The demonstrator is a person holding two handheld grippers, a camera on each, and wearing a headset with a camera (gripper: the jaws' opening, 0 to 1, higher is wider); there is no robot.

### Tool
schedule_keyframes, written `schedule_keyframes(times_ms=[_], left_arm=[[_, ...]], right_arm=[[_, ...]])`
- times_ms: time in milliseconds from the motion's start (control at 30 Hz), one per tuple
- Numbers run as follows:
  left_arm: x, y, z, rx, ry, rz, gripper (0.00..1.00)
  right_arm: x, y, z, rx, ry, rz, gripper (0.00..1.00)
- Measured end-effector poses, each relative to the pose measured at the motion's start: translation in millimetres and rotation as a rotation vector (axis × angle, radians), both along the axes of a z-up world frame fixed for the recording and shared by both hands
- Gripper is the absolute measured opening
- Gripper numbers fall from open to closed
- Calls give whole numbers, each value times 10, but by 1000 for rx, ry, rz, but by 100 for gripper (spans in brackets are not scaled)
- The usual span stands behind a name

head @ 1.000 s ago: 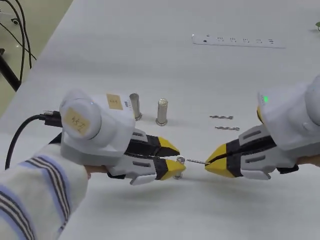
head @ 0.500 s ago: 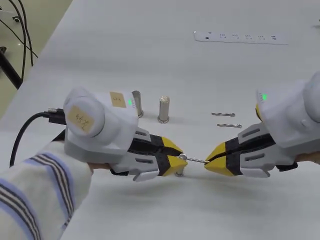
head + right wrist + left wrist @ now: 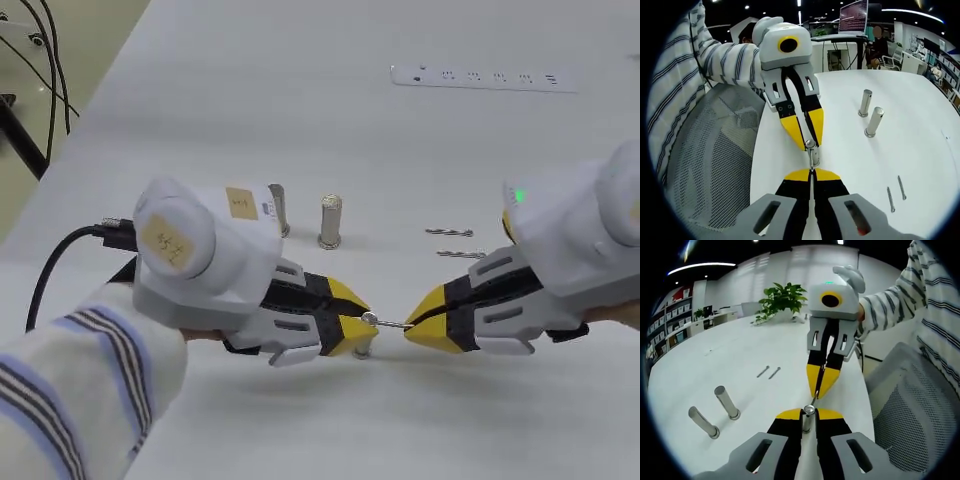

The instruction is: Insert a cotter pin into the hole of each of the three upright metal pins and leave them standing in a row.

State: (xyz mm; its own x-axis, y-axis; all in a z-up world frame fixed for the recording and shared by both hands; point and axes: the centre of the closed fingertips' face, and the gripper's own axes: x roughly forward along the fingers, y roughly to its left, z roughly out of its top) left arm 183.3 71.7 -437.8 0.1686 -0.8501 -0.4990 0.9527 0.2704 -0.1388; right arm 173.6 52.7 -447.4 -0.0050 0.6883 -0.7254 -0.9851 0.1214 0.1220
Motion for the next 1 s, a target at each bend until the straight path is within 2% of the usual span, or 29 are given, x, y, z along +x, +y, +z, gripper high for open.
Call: schedule_keyframes(times_ms=[1000], left_arm=[[-21, -22, 8, -4, 0, -15, 5]], right_arm=[[13, 202, -1, 13, -23, 54, 0]])
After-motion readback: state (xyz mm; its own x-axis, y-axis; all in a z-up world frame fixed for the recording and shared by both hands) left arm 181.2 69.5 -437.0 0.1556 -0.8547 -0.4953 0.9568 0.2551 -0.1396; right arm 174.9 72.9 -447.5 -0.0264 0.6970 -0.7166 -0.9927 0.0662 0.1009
